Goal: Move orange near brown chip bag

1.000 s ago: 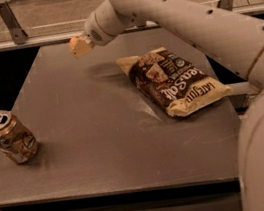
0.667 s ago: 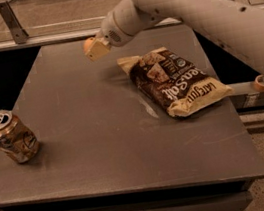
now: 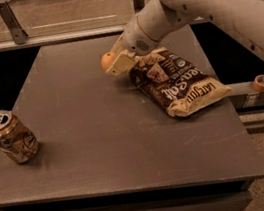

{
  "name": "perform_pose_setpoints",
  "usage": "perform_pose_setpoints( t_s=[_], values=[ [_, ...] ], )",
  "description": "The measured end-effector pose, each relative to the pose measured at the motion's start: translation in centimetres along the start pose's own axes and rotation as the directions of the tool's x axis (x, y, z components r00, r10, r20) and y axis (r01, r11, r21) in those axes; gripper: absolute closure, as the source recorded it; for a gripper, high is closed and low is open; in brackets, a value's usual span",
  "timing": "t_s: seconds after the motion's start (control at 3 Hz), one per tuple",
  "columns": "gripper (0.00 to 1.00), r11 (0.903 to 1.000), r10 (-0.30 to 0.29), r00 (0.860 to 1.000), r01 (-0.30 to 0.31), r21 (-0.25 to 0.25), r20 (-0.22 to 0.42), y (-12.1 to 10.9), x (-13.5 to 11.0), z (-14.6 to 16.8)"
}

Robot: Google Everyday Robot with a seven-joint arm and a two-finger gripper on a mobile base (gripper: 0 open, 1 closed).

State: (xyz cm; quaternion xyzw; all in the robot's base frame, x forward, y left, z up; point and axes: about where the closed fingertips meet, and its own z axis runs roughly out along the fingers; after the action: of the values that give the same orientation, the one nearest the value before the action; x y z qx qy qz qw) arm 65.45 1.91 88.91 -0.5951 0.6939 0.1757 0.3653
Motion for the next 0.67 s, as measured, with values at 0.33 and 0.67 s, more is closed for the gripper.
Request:
perform_pose_setpoints(
  t_s=[0.33,0.67],
  values=[
    [1.00,0.9900,-0.112,0.993,0.108,-0.090,-0.033,2.3,1.3,-0.2],
    [1.00,0.9621,-0.221,0.974,0.209,-0.176,-0.054,3.6,2.9,-0.2]
  ],
)
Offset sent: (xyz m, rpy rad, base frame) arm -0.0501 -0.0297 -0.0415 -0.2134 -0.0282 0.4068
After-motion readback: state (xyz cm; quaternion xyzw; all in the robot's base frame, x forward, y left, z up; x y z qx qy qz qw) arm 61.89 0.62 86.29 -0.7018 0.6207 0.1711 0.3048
